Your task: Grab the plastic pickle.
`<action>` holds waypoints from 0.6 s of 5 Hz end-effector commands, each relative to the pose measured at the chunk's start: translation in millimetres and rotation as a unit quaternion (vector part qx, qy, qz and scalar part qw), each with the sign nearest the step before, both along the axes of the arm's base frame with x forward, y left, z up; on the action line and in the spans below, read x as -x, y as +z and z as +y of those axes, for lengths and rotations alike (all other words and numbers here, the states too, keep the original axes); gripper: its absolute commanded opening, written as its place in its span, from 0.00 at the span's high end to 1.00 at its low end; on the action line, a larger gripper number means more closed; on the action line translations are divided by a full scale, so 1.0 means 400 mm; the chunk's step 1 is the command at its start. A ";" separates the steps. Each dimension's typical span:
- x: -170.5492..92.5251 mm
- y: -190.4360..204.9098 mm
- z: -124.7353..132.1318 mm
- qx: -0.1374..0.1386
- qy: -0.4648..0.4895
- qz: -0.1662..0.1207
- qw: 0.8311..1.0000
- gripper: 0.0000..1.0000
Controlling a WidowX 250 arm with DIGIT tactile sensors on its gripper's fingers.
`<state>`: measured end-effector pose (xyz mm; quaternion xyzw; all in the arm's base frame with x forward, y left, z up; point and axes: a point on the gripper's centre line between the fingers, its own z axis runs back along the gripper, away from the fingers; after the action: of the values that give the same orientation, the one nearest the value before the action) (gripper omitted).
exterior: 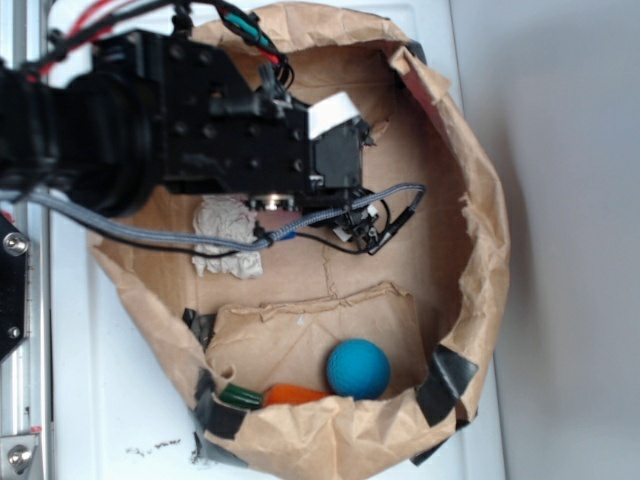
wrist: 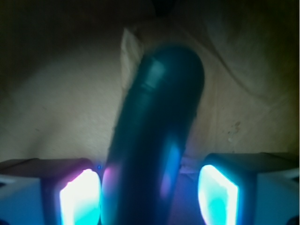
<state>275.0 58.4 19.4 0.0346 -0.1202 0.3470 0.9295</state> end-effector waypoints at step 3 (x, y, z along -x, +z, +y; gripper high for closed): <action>-0.008 0.093 -0.011 0.000 -0.004 -0.042 0.999 1.00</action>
<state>271.1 49.5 37.7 0.0279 -0.1212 0.3479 0.9292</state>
